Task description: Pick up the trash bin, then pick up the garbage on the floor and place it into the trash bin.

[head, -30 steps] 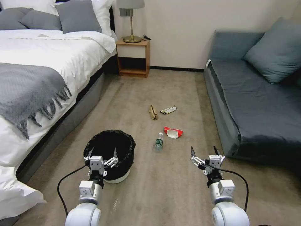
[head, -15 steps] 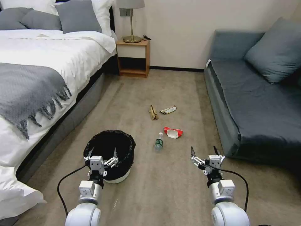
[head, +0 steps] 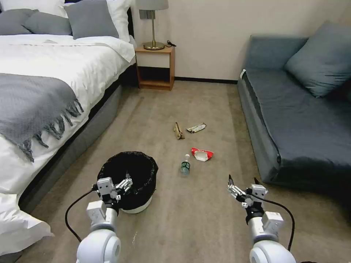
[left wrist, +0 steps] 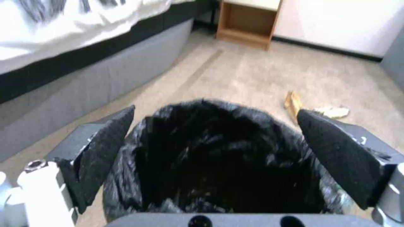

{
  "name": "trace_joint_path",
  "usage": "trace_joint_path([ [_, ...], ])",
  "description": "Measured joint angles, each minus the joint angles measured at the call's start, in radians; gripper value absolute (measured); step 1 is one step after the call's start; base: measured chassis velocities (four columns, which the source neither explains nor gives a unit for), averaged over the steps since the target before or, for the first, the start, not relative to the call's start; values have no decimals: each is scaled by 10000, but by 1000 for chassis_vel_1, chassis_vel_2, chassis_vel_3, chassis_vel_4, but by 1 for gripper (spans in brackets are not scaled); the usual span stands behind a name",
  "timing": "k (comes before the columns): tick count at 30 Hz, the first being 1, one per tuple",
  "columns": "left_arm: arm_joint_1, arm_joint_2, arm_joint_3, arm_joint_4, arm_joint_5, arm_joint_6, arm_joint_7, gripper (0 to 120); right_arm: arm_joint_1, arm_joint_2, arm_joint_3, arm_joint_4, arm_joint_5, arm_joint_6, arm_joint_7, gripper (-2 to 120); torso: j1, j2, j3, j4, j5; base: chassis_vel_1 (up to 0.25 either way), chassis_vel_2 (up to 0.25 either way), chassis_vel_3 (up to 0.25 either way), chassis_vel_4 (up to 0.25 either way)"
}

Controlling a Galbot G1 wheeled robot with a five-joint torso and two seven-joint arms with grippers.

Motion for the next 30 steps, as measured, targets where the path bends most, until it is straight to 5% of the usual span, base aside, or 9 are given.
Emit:
trace_joint_path([
  [6,-18,31,-63,50,100,104,-46,100,36,-174,-138,99,786,-340,164,100,0,0,0,3,-3,0,0,0,0],
  [22,-275,448,-453,190,-158,257,-129,96,-116,-122,-80,-257,443,103,16,100,0,0,0,1,-3,0,0,0,0],
  [30,-635,1048,-763,-379,-1788,1534,-889,96,-264,-30,-54,-417,95,372,-13,100,0,0,0,1,-3,0,0,0,0],
])
